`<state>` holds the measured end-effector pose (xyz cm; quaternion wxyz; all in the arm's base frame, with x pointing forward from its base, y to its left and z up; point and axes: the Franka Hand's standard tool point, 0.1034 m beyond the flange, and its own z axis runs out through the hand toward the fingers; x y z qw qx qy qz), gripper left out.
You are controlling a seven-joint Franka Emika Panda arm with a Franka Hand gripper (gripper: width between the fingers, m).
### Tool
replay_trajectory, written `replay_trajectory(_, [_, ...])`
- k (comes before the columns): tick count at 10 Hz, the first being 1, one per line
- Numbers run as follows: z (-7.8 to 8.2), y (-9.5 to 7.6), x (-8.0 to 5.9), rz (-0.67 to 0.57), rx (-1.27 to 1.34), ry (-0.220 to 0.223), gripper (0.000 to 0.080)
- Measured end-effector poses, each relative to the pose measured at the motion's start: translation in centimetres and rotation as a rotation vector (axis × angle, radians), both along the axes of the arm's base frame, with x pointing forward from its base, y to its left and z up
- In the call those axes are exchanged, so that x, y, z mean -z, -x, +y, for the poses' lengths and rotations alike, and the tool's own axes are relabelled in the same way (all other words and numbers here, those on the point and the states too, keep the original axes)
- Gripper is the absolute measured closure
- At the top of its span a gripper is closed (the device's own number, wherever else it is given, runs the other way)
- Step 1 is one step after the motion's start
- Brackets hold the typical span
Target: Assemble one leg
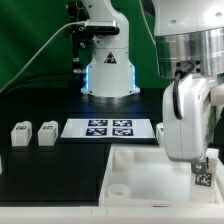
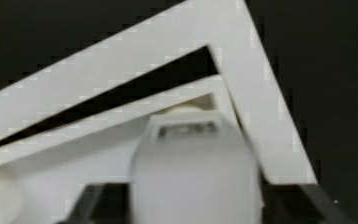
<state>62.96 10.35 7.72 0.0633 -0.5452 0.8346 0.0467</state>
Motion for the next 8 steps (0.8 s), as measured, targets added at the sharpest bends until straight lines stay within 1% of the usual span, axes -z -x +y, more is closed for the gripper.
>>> replay_trajectory(1, [0.0,0.0,0.0,0.000,-0.002,0.000,0.0297])
replay_trajectory(2, [0.1,0.0,0.1,0.000,-0.007,0.001,0.0181])
replay_trajectory(3, [0.1,0.0,0.1,0.000,-0.009,0.001,0.0159])
replay_trajectory(4, [0.4,0.1,0.0,-0.002,-0.012,0.000,0.0159])
replay_trajectory(6, [1.6,0.2,-0.3,-0.007,-0.034,-0.002,0.0151])
replay_trajectory(8, [1.5,0.2,-0.1,-0.006,-0.038,0.000,0.0150])
